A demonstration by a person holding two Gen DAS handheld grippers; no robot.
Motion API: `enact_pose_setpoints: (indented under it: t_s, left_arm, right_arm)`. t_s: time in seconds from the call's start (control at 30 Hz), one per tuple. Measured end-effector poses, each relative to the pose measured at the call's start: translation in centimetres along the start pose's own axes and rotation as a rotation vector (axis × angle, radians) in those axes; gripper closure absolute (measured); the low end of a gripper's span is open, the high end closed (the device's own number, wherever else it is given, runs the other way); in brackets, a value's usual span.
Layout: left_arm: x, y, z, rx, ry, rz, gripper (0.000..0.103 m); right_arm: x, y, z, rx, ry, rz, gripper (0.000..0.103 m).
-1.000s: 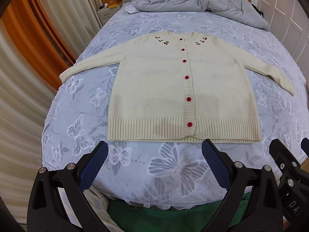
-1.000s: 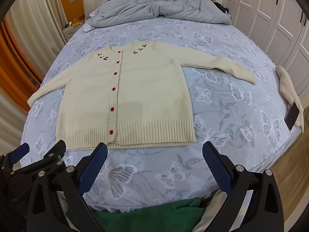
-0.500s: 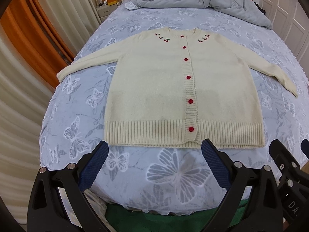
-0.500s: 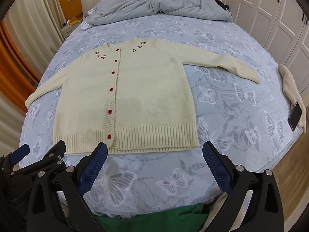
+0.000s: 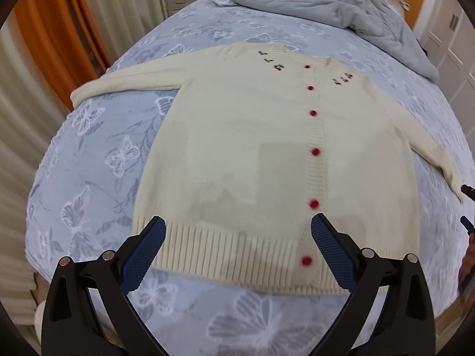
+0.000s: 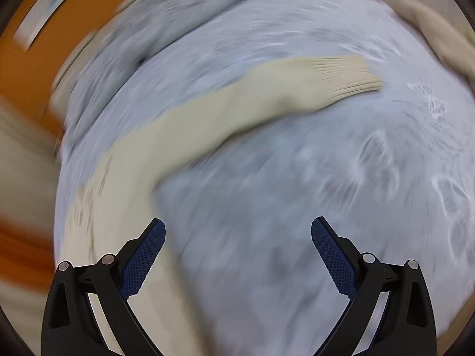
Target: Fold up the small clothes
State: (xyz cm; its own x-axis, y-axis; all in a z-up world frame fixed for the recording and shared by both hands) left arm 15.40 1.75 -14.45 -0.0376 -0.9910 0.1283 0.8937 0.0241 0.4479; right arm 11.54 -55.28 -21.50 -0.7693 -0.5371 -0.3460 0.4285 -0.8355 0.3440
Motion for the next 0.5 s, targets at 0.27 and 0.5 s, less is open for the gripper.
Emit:
enact_pose_setpoints:
  t_s: [0.27,0.5]
  left_arm:
    - [-0.9,0.6,-4.0,-0.027,0.015,0.045,0.007]
    - [-1.1,0.9,-5.8,-0.041,0.029,0.041,0.007]
  right_arm:
    - [4.5,8.2,-7.4,0.011,0.085,-0.332,0.016]
    - [-0.3,10.9,-6.2,0.11,0.129,-0.246,0.093]
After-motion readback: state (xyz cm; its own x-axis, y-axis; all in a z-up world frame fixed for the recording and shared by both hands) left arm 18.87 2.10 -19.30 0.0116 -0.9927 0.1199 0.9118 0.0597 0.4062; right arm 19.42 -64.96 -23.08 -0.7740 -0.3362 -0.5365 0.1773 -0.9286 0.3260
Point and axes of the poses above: each gripper's, at about its wrist camera, not at the fingertips, and z roughly against the way its jaws point, x to its right, y to its top, the point moved 6 cm from there along -z, roughly the way its jaws point, and after that the axes turned 7 degrees about -y, right-handed, at the moved point
